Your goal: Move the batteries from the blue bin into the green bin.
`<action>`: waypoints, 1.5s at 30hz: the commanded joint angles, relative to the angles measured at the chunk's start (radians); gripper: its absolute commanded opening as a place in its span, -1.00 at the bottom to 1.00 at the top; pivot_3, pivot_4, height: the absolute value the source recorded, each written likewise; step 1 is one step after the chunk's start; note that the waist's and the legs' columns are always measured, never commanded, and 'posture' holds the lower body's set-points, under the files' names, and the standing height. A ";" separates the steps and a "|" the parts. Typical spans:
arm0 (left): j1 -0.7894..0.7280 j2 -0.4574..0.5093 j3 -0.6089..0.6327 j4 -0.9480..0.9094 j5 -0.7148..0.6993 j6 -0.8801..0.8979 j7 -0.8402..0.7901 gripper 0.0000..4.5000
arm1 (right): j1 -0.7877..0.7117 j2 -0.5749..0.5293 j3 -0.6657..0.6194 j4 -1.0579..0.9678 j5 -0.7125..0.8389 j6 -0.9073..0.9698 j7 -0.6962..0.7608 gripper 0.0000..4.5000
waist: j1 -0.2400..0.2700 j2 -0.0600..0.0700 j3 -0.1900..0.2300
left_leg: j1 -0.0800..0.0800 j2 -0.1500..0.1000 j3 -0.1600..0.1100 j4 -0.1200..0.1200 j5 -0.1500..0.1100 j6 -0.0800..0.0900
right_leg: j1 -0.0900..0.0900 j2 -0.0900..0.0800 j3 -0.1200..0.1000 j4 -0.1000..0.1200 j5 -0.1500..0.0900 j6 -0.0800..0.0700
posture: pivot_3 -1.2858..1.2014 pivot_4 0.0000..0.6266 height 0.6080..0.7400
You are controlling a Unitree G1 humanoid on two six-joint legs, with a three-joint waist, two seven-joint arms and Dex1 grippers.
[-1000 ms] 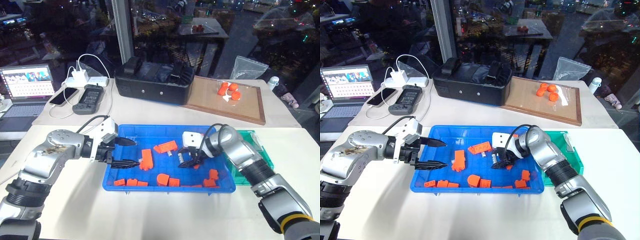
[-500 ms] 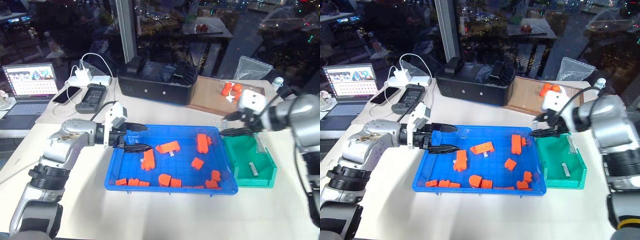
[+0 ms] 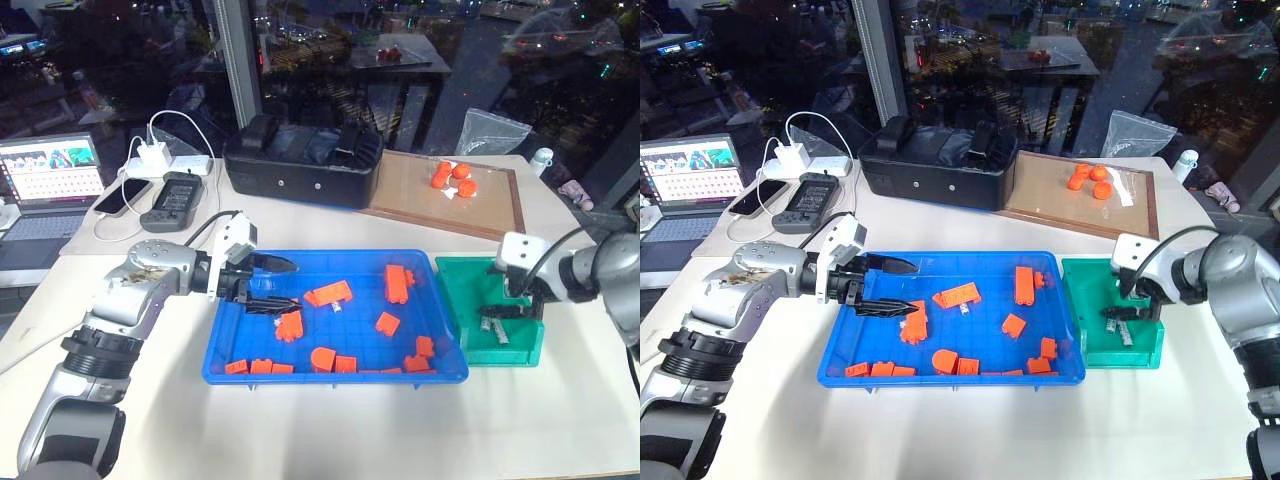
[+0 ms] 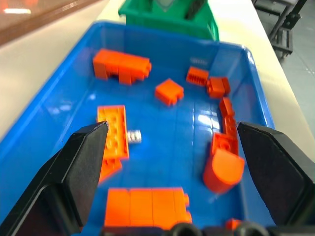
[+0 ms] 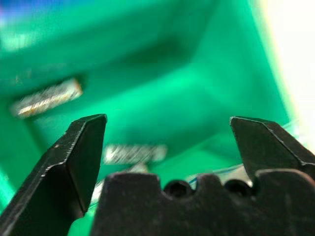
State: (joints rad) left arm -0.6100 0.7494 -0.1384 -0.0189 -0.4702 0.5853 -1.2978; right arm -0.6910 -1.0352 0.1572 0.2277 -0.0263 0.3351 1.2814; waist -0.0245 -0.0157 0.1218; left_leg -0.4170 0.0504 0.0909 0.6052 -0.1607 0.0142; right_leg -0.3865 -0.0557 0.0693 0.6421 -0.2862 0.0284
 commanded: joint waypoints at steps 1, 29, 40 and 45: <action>0.005 0.041 0.020 -0.021 0.042 -0.027 0.016 1.00 | -0.161 0.095 -0.009 -0.065 0.070 0.068 0.017 0.99 | -0.005 0.000 0.000 | 0.001 0.001 0.000 0.000 0.000 0.000 | 0.000 0.000 0.000 0.000 0.000 0.000 | 0.03 -0.52 1.00; 0.198 0.166 0.122 -0.218 0.001 0.056 0.056 1.00 | -0.425 0.653 0.325 0.706 -0.194 -0.537 -0.008 0.99 | 0.008 -0.002 0.000 | -0.001 0.001 0.003 0.001 0.000 0.000 | 0.000 0.000 -0.004 0.004 0.000 -0.001 | 0.03 -0.52 1.00; 0.193 0.147 0.114 -0.217 -0.009 0.046 0.080 1.00 | -0.449 0.662 0.285 0.760 -0.173 -0.519 0.064 -0.38 | 0.007 -0.002 0.000 | 0.000 0.001 0.003 0.001 0.000 0.000 | 0.001 0.000 -0.004 0.004 0.000 -0.001 | 0.03 -0.52 1.00; 0.156 0.129 0.092 -0.186 -0.002 0.038 0.076 1.00 | -0.435 0.597 0.227 0.641 -0.124 -0.433 0.136 -0.38 | 0.011 -0.002 0.000 | 0.000 0.000 0.003 0.001 0.000 0.000 | 0.000 0.000 -0.004 0.004 0.000 -0.001 | 0.03 -0.52 1.00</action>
State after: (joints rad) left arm -0.4296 0.8793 -0.0531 -0.2045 -0.4712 0.6375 -1.2227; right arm -1.1199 -0.4096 0.4293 0.9490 -0.1882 -0.1379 1.3849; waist -0.0137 -0.0173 0.1216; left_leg -0.4174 0.0510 0.0939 0.6066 -0.1609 0.0144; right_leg -0.3859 -0.0556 0.0654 0.6465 -0.2864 0.0273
